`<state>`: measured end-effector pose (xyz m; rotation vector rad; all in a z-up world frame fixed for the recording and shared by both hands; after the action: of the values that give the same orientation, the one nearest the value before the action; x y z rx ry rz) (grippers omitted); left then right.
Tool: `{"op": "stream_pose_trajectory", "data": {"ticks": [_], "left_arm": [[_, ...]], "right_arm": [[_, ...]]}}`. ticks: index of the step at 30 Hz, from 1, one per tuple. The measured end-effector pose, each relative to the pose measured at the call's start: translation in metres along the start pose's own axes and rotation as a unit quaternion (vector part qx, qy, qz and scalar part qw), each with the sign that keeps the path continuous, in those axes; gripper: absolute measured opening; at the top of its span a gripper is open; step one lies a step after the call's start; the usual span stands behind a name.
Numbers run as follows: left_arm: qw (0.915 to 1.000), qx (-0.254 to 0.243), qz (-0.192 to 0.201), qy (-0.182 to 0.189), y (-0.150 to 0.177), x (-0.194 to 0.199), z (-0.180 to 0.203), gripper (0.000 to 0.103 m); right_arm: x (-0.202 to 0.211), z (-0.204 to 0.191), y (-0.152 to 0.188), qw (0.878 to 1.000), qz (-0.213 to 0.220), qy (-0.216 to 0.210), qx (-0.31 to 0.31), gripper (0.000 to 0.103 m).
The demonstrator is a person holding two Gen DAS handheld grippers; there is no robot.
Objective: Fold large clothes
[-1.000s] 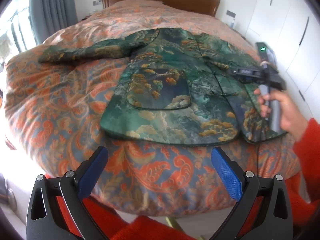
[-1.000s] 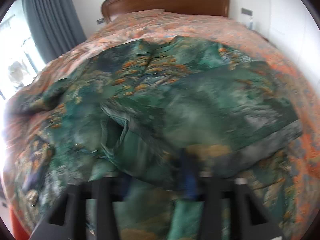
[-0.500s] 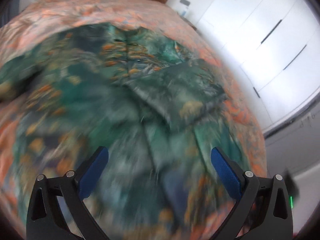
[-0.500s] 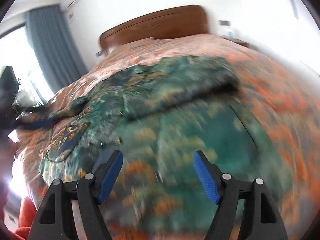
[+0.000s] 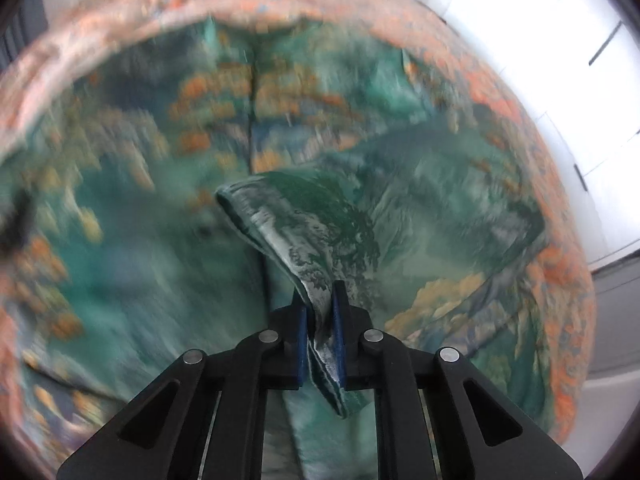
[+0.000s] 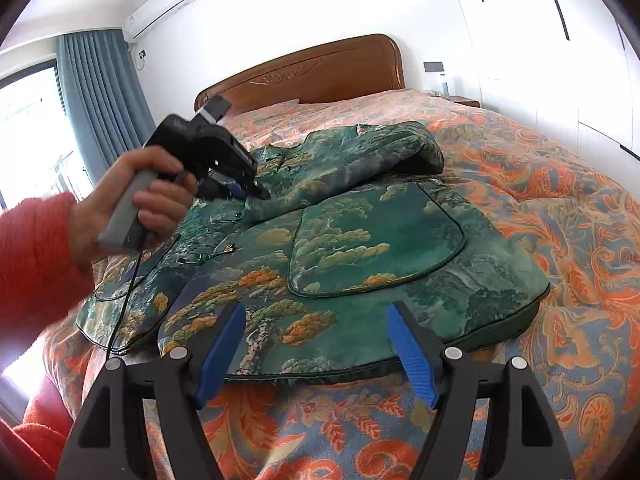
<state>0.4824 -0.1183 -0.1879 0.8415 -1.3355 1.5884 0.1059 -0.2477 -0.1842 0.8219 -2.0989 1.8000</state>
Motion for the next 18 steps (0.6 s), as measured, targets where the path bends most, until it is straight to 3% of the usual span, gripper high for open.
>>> {"op": "stream_pose_trajectory", "data": {"ticks": [7,11,18], "left_arm": [[0.9956,0.017,0.061,-0.069,-0.067,0.023,-0.048,0.009],[0.9934,0.02,0.053,-0.099,-0.071,-0.009,-0.074,0.01],[0.9922,0.02,0.043,-0.115,-0.048,-0.051,-0.085,0.018]], "right_arm": [[-0.003,0.0,0.005,1.0,0.002,-0.005,0.005,0.075],[-0.011,-0.001,0.008,1.0,-0.007,-0.007,0.008,0.075],[-0.019,-0.001,0.01,1.0,-0.02,-0.007,0.011,0.075]]}}
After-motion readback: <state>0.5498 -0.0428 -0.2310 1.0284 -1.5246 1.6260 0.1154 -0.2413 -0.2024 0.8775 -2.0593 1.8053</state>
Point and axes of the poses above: each gripper's, at about its wrist camera, not at the fingertips, and x roughly against the way its jaws point, z to its right, y to its underside, the point moved 7 cm from there along -x, roughly the way its jaws point, and after that the axes turned 2 degrees about x, right-handed, at the moved point
